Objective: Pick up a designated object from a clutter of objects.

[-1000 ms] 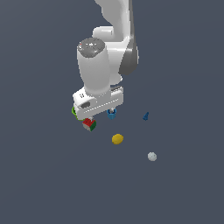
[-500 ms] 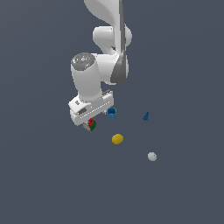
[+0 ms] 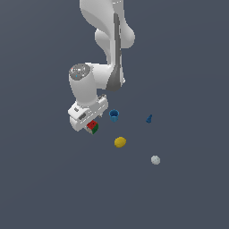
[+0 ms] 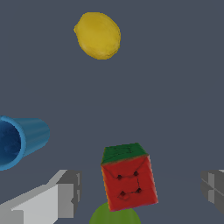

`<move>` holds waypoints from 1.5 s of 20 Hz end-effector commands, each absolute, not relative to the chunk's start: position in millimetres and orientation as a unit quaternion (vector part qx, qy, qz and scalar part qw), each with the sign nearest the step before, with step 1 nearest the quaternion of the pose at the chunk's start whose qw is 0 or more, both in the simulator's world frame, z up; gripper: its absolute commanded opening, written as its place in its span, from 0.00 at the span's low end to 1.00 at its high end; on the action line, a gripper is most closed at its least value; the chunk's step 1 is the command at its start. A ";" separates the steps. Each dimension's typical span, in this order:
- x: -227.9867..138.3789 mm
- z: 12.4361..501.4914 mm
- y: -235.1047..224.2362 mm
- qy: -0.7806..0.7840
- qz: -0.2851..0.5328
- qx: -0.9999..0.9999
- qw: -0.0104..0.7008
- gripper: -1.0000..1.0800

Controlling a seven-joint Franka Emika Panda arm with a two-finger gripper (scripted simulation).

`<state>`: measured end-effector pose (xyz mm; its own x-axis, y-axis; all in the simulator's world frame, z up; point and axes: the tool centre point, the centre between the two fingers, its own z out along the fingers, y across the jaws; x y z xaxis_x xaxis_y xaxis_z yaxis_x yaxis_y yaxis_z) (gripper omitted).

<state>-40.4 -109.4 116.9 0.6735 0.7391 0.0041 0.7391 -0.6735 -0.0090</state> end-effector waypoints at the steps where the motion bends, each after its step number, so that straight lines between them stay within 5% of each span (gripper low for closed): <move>1: -46.1 108.0 -116.0 -0.424 0.000 -0.906 0.004 0.96; 30: -65.2 46.3 -134.3 -0.477 0.000 -0.879 0.000 0.96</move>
<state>-65.0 -134.2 53.1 0.5448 0.8386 -0.0002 0.8386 -0.5448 -0.0004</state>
